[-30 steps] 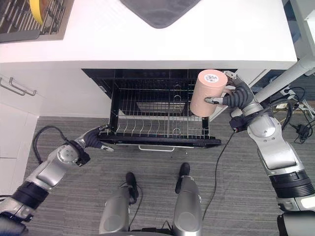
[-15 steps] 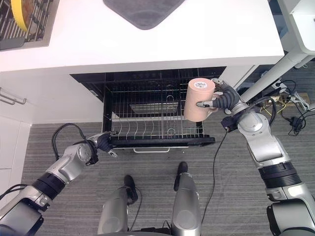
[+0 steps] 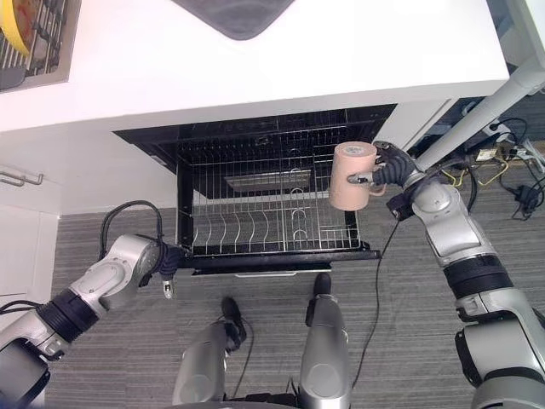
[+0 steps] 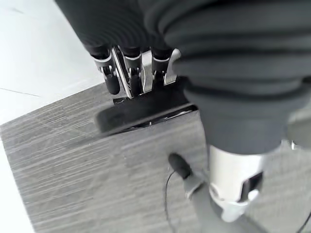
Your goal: Place the dishes in the dishwasher.
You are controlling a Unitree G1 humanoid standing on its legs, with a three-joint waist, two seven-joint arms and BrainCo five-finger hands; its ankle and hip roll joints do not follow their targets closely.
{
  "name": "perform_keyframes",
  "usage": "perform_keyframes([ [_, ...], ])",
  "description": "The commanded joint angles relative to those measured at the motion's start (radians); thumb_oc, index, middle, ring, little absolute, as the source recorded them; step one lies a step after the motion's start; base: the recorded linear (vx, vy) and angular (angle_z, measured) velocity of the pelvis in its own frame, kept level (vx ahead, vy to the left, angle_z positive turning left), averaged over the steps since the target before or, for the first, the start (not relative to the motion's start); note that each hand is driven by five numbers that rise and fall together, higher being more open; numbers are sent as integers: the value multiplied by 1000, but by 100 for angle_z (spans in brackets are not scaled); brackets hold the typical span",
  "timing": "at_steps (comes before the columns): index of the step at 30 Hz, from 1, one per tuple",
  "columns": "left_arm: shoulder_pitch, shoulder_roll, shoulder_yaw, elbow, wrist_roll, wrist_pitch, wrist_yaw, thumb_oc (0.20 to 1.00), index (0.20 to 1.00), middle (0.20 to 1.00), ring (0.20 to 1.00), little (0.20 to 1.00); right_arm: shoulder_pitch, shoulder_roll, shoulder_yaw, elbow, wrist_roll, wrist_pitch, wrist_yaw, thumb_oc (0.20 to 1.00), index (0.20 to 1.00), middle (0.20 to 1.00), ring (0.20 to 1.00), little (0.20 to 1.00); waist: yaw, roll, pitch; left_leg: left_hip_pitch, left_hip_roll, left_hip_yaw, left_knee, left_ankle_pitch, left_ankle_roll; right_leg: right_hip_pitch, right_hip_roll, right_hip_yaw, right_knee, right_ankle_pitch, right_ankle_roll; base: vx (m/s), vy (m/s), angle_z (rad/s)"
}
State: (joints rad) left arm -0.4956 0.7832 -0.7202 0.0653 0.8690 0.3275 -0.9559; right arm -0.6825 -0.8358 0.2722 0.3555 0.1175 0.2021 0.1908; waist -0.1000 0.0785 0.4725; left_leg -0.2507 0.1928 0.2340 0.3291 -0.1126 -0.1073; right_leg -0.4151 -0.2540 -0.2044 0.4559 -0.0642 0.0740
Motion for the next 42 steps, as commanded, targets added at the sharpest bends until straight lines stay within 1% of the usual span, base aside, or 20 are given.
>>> perform_keyframes([
  [1,265,138,-69,-47,96,-40,-213,1000,1000,1000,1000,1000,-107,-41,22,78,10,-23,9,200,200,200,200,200,41,-14,-28,-38,21,-64,54,-12,-13,87,-35,30,-50,-64,91,-2,46,4],
  [6,328,111,-75,-47,100,-32,-145,1000,1000,1000,1000,1000,-163,-43,46,197,16,-20,33,200,200,200,200,200,63,10,-28,-38,12,-71,52,-12,-14,88,-43,21,-42,-73,85,4,43,6],
  [7,341,112,-70,-36,103,-48,-65,1000,1000,1000,1000,1000,-178,-40,55,234,17,-4,44,200,200,200,200,200,71,18,-29,-42,7,-74,56,-12,-14,86,-47,19,-37,-77,82,14,56,0],
  [8,356,123,-45,-38,83,-60,89,1000,1000,1000,1000,1000,-187,-39,69,276,29,11,47,200,200,200,200,200,83,26,-32,-43,3,-77,58,-11,-13,87,-52,16,-34,-79,80,32,58,0],
  [10,359,130,-27,-48,40,-59,178,1000,1000,1000,1000,1000,-188,-38,80,301,39,15,43,200,200,200,200,200,91,30,-32,-41,2,-79,65,-19,-13,89,-56,14,-26,-88,79,21,17,4],
  [11,360,142,2,-68,-44,-44,275,1000,1000,1000,1000,1000,-188,-36,87,323,48,22,35,200,200,200,200,200,99,35,-35,-47,-2,-83,62,-10,-10,85,-59,11,-28,-80,76,13,12,9],
  [12,371,146,59,-88,-204,-48,441,1000,1000,1000,1000,1000,-179,-34,89,346,54,30,28,200,200,200,200,200,111,41,-36,-47,-5,-86,65,-13,-10,85,-62,8,-23,-85,73,13,7,8],
  [13,374,144,102,-104,-293,-53,525,1000,1000,1000,1000,1000,-168,-31,88,360,57,31,19,200,200,200,200,200,120,44,-37,-48,-7,-89,65,-11,-8,87,-65,5,-23,-84,72,17,-11,12],
  [15,373,140,270,-188,-605,-118,779,1000,1000,1000,1000,1000,-115,-12,69,382,71,48,-20,200,200,200,200,200,150,48,-40,-56,-15,-101,67,-8,0,83,-78,-8,-14,-81,66,14,-86,19],
  [17,347,111,484,-257,-863,-205,938,1000,1000,1000,1000,1000,-50,26,30,429,92,55,-74,200,200,200,200,200,198,43,-40,-69,-23,-121,78,-9,6,83,-97,-36,0,-77,58,6,-225,47],
  [19,346,93,585,-250,-956,-300,993,1000,1000,1000,1000,1000,-44,54,15,495,109,49,-92,200,200,200,200,200,225,33,-35,-75,-27,-136,94,-15,5,90,-107,-58,13,-77,52,14,-223,57],
  [23,353,9,647,-225,-995,-386,1032,1000,1000,1000,1000,1000,-97,81,24,633,140,27,-115,200,200,200,200,200,258,24,-28,-82,-30,-152,107,-17,6,91,-111,-82,34,-78,37,24,-124,33],
  [24,359,-12,653,-221,-986,-391,1029,1000,1000,1000,1000,1000,-116,94,11,666,152,31,-135,291,291,291,291,291,264,24,-28,-83,-31,-153,106,-16,8,87,-109,-82,42,-82,34,15,-41,14],
  [25,362,-23,650,-216,-989,-388,1026,1000,1000,1000,1000,1000,-127,101,9,684,137,27,-146,736,736,736,736,736,266,26,-29,-86,-31,-154,104,-15,10,80,-108,-80,48,-83,33,0,0,0],
  [26,362,-34,642,-213,-987,-384,1025,1000,1000,1000,1000,1000,-137,102,13,694,129,23,-158,1000,1000,1000,1000,1000,266,28,-29,-90,-32,-155,104,-14,11,73,-109,-77,53,-83,33,0,0,0],
  [31,375,-59,614,-221,-985,-359,1062,1000,1000,1000,1000,1000,-164,92,-3,682,176,3,-277,1000,1000,1000,1000,1000,261,31,-24,-97,-30,-149,106,-15,21,48,-109,-60,80,-89,35,0,0,0],
  [35,386,-66,616,-224,-990,-353,1084,1000,1000,1000,1000,1000,-137,65,-26,628,204,80,-329,1000,1000,1000,1000,1000,243,16,-18,-96,-15,-141,107,-16,19,45,-96,-47,72,-84,39,16,0,-8],
  [37,388,-62,619,-229,-998,-333,1102,1000,1000,1000,1000,1000,-120,47,-49,607,238,121,-380,1000,1000,1000,1000,1000,236,10,-14,-93,-8,-137,109,-18,19,48,-92,-44,70,-84,40,31,-5,-10],
  [39,391,-64,623,-227,-1008,-330,1120,1000,1000,1000,1000,1000,-102,38,-70,591,252,131,-423,1000,1000,1000,1000,1000,229,4,-12,-87,-4,-134,109,-18,20,51,-88,-40,70,-81,42,53,-11,-10],
  [42,410,-69,644,-254,-991,-329,1161,1000,1000,1000,1000,1000,-43,3,-137,448,265,160,-488,1000,1000,1000,1000,1000,208,-9,-3,-79,5,-126,110,-18,23,53,-77,-30,67,-78,45,49,-9,-11],
])
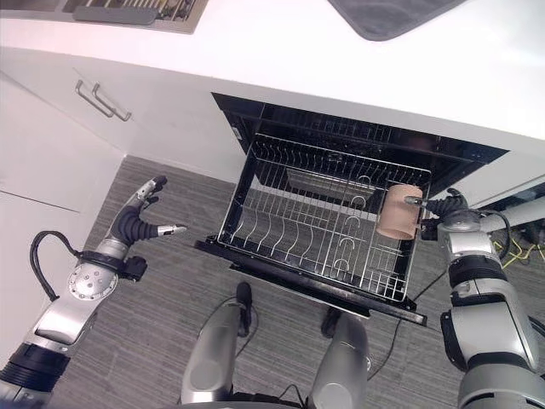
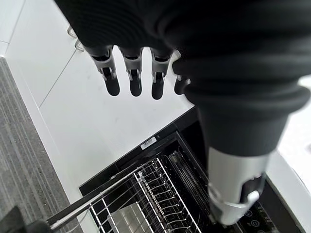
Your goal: Place the dishes in the dishwasher.
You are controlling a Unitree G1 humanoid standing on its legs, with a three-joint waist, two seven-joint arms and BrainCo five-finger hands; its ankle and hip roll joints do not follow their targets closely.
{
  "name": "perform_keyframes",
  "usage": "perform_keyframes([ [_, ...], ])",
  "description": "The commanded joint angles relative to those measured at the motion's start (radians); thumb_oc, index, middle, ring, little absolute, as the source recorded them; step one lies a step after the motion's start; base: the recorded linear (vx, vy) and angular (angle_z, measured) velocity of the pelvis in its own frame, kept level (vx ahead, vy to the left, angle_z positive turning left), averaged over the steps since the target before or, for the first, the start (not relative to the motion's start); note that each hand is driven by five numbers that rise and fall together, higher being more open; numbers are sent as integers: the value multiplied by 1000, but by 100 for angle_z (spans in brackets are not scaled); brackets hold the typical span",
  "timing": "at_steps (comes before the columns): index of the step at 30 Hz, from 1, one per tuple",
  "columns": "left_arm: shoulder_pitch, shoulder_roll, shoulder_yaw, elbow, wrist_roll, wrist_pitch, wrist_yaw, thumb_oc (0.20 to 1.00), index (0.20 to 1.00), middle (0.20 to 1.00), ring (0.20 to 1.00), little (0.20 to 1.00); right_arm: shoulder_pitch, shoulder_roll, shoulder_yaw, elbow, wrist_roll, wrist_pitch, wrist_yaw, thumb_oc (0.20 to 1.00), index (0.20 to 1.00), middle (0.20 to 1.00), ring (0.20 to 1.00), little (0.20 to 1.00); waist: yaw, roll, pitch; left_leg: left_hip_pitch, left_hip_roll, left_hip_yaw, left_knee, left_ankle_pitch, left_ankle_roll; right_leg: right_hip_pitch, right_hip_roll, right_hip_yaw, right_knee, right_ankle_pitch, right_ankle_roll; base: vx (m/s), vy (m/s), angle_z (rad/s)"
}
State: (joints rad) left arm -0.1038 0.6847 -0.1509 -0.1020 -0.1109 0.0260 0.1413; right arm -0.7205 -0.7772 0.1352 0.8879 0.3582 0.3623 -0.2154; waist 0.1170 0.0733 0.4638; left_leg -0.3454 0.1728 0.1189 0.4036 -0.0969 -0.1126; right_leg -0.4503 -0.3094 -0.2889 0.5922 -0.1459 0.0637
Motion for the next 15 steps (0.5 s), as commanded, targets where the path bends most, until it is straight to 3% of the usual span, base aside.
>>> perform_keyframes([
  [1,26,26,82,-91,-11,-33,82,1000,1000,1000,1000,1000,15,-58,-24,-136,18,11,-104,1000,1000,1000,1000,1000,-14,-7,7,18,26,-8,34,-34,29,90,-19,58,-71,2,56,55,9,-6],
  [6,49,-3,142,-133,21,-87,146,1000,1000,1000,1000,1000,174,-10,-178,-459,72,-3,-248,1000,1000,1000,1000,1000,-52,-26,10,33,32,10,25,-37,30,94,0,80,-80,1,60,57,22,-7],
  [8,54,-31,179,-171,13,-125,185,1000,1000,1000,1000,1000,279,52,-257,-645,88,-21,-302,1000,1000,1000,1000,1000,-75,-38,8,35,35,22,17,-31,34,92,12,92,-91,9,59,63,14,-12],
  [15,72,-129,282,-256,11,-277,291,1000,1000,1000,1000,1000,538,248,-355,-1050,64,-147,-201,1000,1000,1000,1000,1000,-134,-78,-5,49,50,57,-4,-27,33,98,34,112,-117,16,66,54,30,-13],
])
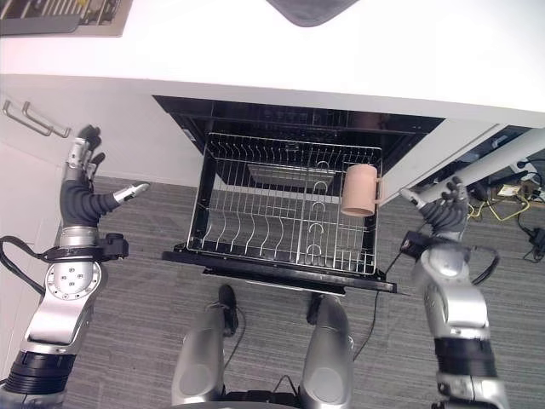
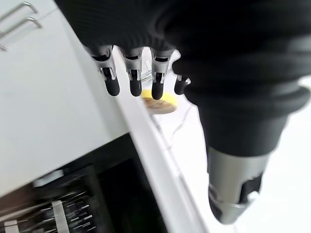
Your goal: Place the dishes in the dishwasher.
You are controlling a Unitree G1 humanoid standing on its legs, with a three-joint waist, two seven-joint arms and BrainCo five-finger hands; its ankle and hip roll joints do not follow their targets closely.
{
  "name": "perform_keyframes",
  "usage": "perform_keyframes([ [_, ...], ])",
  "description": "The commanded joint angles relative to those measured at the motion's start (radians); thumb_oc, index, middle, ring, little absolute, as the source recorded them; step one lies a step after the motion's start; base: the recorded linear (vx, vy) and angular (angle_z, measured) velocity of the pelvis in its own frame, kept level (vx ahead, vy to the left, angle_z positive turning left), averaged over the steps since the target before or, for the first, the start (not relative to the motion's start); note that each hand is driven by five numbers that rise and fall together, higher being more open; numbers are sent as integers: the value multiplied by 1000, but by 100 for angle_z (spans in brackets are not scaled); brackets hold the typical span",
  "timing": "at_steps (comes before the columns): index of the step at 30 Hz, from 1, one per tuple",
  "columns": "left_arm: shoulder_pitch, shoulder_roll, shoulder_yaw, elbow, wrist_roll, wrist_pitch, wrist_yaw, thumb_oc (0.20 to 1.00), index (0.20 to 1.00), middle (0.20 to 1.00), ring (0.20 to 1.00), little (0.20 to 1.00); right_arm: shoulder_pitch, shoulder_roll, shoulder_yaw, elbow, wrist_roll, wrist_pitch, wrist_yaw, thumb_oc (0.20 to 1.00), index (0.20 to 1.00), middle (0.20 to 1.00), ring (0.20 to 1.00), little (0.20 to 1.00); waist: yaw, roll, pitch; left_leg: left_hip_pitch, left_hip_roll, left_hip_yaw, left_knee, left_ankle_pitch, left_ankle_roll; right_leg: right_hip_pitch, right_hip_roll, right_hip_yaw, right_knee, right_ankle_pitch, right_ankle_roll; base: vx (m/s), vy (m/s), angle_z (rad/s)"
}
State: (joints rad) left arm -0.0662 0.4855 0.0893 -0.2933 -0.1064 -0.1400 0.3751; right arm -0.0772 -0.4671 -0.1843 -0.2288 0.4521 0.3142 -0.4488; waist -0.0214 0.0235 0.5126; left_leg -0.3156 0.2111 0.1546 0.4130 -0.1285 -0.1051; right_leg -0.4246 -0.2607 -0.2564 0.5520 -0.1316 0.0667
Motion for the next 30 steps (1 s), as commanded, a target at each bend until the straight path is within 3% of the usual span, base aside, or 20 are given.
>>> perform_keyframes([
  [1,48,58,69,-80,6,-148,79,1000,1000,1000,1000,1000,-50,-57,-65,-2,-17,-109,56,1000,1000,1000,1000,1000,-10,-37,-62,28,12,32,-23,7,23,77,-8,85,-91,5,66,61,61,-12],
  [4,85,40,112,-108,-1,-222,117,1000,1000,1000,1000,1000,62,-34,-111,-85,-17,-180,93,1000,1000,1000,1000,1000,-29,-52,-81,48,13,55,-42,9,22,96,1,92,-127,15,73,52,58,-15],
  [7,116,15,143,-145,-32,-318,116,1000,1000,1000,1000,1000,132,-9,-131,-182,-110,-326,143,1000,1000,1000,1000,1000,-41,-71,-112,90,8,78,-60,-6,21,144,10,96,-184,27,89,38,99,-16],
  [9,121,8,125,-149,-84,-286,70,1000,1000,1000,1000,1000,143,-16,-118,-210,-112,-347,126,1000,1000,1000,1000,1000,-47,-82,-141,131,-7,96,-93,-7,25,192,19,95,-243,45,101,0,170,-19],
  [11,127,1,111,-141,-96,-302,28,1000,1000,1000,1000,1000,169,-23,-111,-208,-151,-362,132,1000,1000,1000,1000,1000,-55,-92,-181,191,-33,115,-163,3,32,255,9,84,-338,92,125,29,216,-21],
  [13,134,6,114,-153,-88,-293,-41,1000,1000,1000,1000,1000,204,-11,-138,-227,-140,-418,105,1000,1000,1000,1000,1000,-67,-98,-245,269,-69,135,-309,56,36,300,-16,90,-435,234,156,59,225,-8],
  [14,135,13,111,-158,-79,-277,-45,1000,1000,1000,1000,1000,205,0,-138,-233,-142,-436,110,1000,1000,1000,1000,1000,-65,-101,-253,298,-82,151,-361,73,40,299,-20,78,-432,277,168,-29,201,-14],
  [15,136,21,109,-154,-70,-274,-38,1000,1000,1000,1000,1000,206,3,-131,-233,-140,-453,117,1000,1000,1000,1000,1000,-63,-96,-260,325,-82,180,-397,85,43,303,-14,45,-418,271,171,-93,198,-37],
  [17,136,29,110,-143,-65,-263,-42,1000,1000,1000,1000,1000,212,5,-127,-239,-133,-487,108,1000,1000,1000,1000,1000,-57,-81,-274,359,-89,194,-441,95,59,325,47,16,-355,196,154,-99,147,-86],
  [18,131,28,102,-135,-73,-256,-53,1000,1000,1000,1000,1000,214,5,-129,-242,-139,-483,86,1000,1000,1000,1000,1000,-59,-75,-289,363,-101,188,-461,100,68,343,107,21,-326,144,133,-100,50,-64],
  [19,128,27,96,-131,-78,-255,-59,1000,1000,1000,1000,1000,213,6,-131,-242,-148,-485,67,1000,1000,1000,1000,1000,-59,-72,-295,360,-105,185,-467,108,69,342,133,27,-318,141,121,-47,5,-14],
  [20,131,17,93,-122,-94,-260,-72,1000,1000,1000,1000,1000,221,8,-142,-243,-149,-497,63,1000,1000,1000,1000,1000,-58,-67,-309,371,-121,191,-483,116,71,360,180,13,-338,106,84,-13,-81,10],
  [21,133,15,102,-122,-98,-253,-83,1000,1000,1000,1000,1000,238,9,-157,-247,-139,-515,60,1000,1000,1000,1000,1000,-54,-69,-319,367,-129,193,-481,118,70,384,184,2,-395,82,59,22,-145,12],
  [23,138,8,102,-118,-116,-233,-109,1000,1000,1000,1000,1000,244,5,-166,-248,-135,-504,41,1000,1000,1000,1000,1000,-51,-62,-327,367,-129,202,-481,132,64,417,197,-13,-426,74,46,7,-226,15],
  [25,137,5,96,-113,-245,-190,-149,1000,1000,1000,1000,1000,229,-17,-165,-257,-117,-469,47,1000,1000,1000,1000,1000,-47,-50,-324,351,-129,217,-443,127,64,436,207,-21,-436,51,26,-55,-208,26],
  [26,124,-17,84,-107,-380,-155,-180,1000,1000,1000,1000,1000,200,-25,-147,-248,-178,-451,43,1000,1000,1000,1000,1000,-43,-47,-316,320,-137,227,-355,96,59,461,196,-29,-446,33,8,-95,-140,31],
  [27,119,-28,79,-105,-420,-148,-188,1000,1000,1000,1000,1000,185,-28,-139,-246,-214,-440,38,1000,1000,1000,1000,1000,-43,-48,-313,299,-132,237,-314,94,51,469,190,-32,-455,42,2,-89,-97,30],
  [29,117,-47,63,-130,-481,-143,-184,1000,1000,1000,1000,1000,135,-67,-131,-256,-206,-398,21,1000,1000,1000,1000,1000,-48,-47,-306,279,-76,221,-214,80,20,496,172,-42,-468,40,-7,-57,73,28],
  [30,123,-52,64,-137,-481,-158,-179,1000,1000,1000,1000,1000,125,-73,-135,-250,-197,-409,29,1000,1000,1000,1000,1000,-51,-46,-309,294,-56,204,-206,71,21,494,164,-33,-458,37,-10,-11,186,1],
])
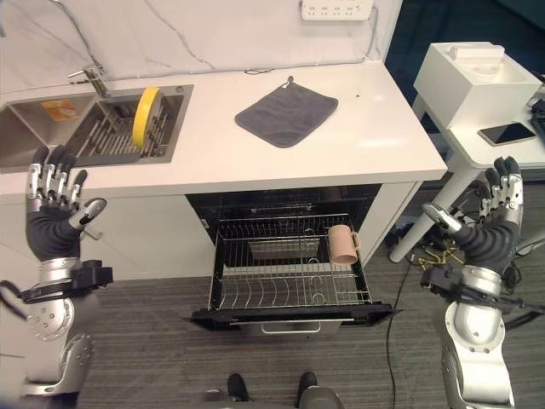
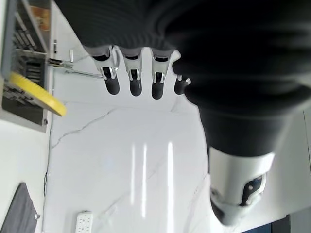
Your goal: Place the dishes in the dishwasher.
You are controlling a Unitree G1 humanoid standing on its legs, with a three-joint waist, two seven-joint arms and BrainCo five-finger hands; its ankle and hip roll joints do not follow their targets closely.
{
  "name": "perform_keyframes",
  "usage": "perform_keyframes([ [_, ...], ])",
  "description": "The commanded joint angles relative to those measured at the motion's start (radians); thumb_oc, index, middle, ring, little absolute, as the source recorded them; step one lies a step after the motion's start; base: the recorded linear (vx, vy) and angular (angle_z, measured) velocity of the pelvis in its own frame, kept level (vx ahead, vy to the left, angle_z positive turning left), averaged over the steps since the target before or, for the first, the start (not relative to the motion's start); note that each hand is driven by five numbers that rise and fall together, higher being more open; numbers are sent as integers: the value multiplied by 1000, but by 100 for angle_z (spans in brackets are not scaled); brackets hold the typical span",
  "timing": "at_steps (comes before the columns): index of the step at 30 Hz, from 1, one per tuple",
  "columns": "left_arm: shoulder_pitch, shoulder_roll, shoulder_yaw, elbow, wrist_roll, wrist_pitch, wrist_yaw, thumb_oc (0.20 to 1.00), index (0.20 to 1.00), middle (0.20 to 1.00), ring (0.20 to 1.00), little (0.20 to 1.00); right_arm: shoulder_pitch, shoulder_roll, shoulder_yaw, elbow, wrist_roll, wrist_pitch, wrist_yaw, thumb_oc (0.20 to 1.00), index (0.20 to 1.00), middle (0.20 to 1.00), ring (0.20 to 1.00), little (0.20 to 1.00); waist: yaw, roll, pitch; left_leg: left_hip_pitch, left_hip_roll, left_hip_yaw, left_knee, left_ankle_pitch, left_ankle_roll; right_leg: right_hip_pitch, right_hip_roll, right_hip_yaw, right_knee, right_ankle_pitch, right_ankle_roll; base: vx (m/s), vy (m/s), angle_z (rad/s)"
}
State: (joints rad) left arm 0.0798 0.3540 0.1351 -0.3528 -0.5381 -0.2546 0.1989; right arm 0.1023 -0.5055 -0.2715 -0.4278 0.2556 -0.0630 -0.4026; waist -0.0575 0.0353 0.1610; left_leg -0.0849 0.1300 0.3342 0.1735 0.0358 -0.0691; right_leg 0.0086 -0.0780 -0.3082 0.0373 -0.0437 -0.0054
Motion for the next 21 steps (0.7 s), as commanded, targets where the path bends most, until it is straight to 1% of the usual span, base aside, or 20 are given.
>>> perform_keyframes([
  [1,-16,79,26,-83,-58,-48,0,1000,1000,1000,1000,1000,-53,-39,-55,-49,-7,-43,-9,1000,1000,1000,1000,1000,-19,-57,38,74,38,15,27,-86,-12,54,-22,27,60,-47,59,77,287,-17],
  [2,-5,73,40,-92,-99,-40,5,1000,1000,1000,1000,1000,-41,-53,-73,-51,-17,-55,5,1000,1000,1000,1000,1000,-27,-52,25,107,66,-15,1,-87,-17,49,-28,50,74,-59,60,94,331,-20],
  [4,-2,64,50,-94,-135,-16,7,1000,1000,1000,1000,1000,-35,-68,-94,-46,-24,-53,23,1000,1000,1000,1000,1000,-36,-43,2,148,119,-28,-77,-57,-36,36,-38,59,94,-69,63,136,395,-33],
  [5,-1,61,47,-90,-138,-10,8,1000,1000,1000,1000,1000,-36,-73,-99,-40,-28,-49,28,1000,1000,1000,1000,1000,-37,-38,-4,164,143,-32,-119,-31,-51,37,-42,57,97,-74,67,178,492,-34],
  [6,3,55,38,-89,-143,6,4,1000,1000,1000,1000,1000,-35,-82,-105,-41,-35,-30,32,1000,1000,1000,1000,1000,-37,-33,-14,185,176,-47,-188,17,-78,41,-51,59,93,-77,76,148,531,-19],
  [7,10,50,30,-91,-133,5,-3,1000,1000,1000,1000,1000,-36,-94,-114,-42,-34,-16,35,1000,1000,1000,1000,1000,-34,-30,-22,194,197,-64,-229,61,-97,41,-58,65,88,-77,82,128,664,-11],
  [8,21,45,27,-95,-125,-4,-13,1000,1000,1000,1000,1000,-43,-110,-126,-40,-28,-4,39,1000,1000,1000,1000,1000,-27,-28,-27,192,210,-95,-241,81,-107,39,-68,76,84,-76,88,71,676,-21],
  [9,36,39,30,-100,-134,-21,-16,1000,1000,1000,1000,1000,-55,-128,-136,-39,-21,5,41,1000,1000,1000,1000,1000,-18,-25,-32,188,208,-128,-244,72,-111,32,-87,89,83,-70,99,43,616,-41],
  [10,41,37,34,-101,-145,-29,-16,1000,1000,1000,1000,1000,-62,-134,-136,-37,-23,6,39,1000,1000,1000,1000,1000,-15,-24,-33,186,204,-134,-239,62,-111,28,-97,95,84,-68,106,23,805,-52],
  [11,33,42,55,-92,-188,-28,-33,1000,1000,1000,1000,1000,-73,-139,-139,-40,-47,12,22,1000,1000,1000,1000,1000,-22,-19,-34,183,186,-97,-217,21,-108,18,-151,94,98,-50,147,19,814,-45],
  [12,17,51,64,-84,-195,-18,-51,1000,1000,1000,1000,1000,-69,-135,-141,-48,-63,10,1,1000,1000,1000,1000,1000,-24,-22,-32,179,165,-83,-200,2,-102,14,-190,92,110,-29,171,31,847,-11],
  [13,6,59,68,-80,-176,1,-67,1000,1000,1000,1000,1000,-58,-129,-146,-57,-61,6,-12,1000,1000,1000,1000,1000,-23,-28,-29,172,138,-96,-182,-17,-96,14,-220,98,110,10,183,44,669,25],
  [14,-8,72,72,-84,-142,28,-78,1000,1000,1000,1000,1000,-36,-117,-160,-70,-32,-9,-24,1000,1000,1000,1000,1000,-19,-41,-24,158,91,-116,-151,-46,-83,16,-271,104,99,95,196,30,633,32],
  [15,-29,80,76,-91,-131,55,-89,1000,1000,1000,1000,1000,-22,-95,-170,-81,-14,-30,-24,1000,1000,1000,1000,1000,-16,-50,-22,152,61,-116,-138,-60,-72,7,-315,100,90,170,206,13,624,18],
  [16,-44,84,83,-90,-126,70,-99,1000,1000,1000,1000,1000,-27,-76,-167,-80,-35,-37,-20,1000,1000,1000,1000,1000,-10,-55,-18,155,40,-103,-138,-70,-64,-5,-349,81,93,225,217,-2,469,9],
  [17,-48,87,88,-88,-123,72,-102,1000,1000,1000,1000,1000,-32,-69,-165,-79,-47,-37,-17,1000,1000,1000,1000,1000,-6,-57,-16,158,32,-96,-140,-72,-59,-10,-362,72,96,246,222,-3,511,10],
  [18,-45,111,106,-90,-134,80,-87,1000,1000,1000,1000,1000,-53,-63,-148,-77,-52,-13,-6,1000,1000,1000,1000,1000,22,-57,-14,178,10,-45,-167,-72,-44,-19,-384,-20,100,284,234,-7,524,4],
  [19,-40,120,120,-92,-148,91,-75,1000,1000,1000,1000,1000,-66,-59,-135,-73,-55,-1,3,1000,1000,1000,1000,1000,37,-57,-18,200,-4,-8,-193,-74,-34,-24,-385,-86,118,310,244,-18,550,-39],
  [20,-40,123,126,-93,-151,91,-68,1000,1000,1000,1000,1000,-73,-56,-127,-69,-62,-5,5,1000,1000,1000,1000,1000,45,-55,-17,210,-11,10,-210,-74,-26,-30,-385,-122,147,315,247,-8,416,-85],
  [21,-41,124,127,-95,-147,92,-64,1000,1000,1000,1000,1000,-74,-54,-120,-69,-67,-7,2,1000,1000,1000,1000,1000,53,-52,-18,224,-16,24,-236,-71,-19,-30,-376,-152,182,287,244,-21,409,-99],
])
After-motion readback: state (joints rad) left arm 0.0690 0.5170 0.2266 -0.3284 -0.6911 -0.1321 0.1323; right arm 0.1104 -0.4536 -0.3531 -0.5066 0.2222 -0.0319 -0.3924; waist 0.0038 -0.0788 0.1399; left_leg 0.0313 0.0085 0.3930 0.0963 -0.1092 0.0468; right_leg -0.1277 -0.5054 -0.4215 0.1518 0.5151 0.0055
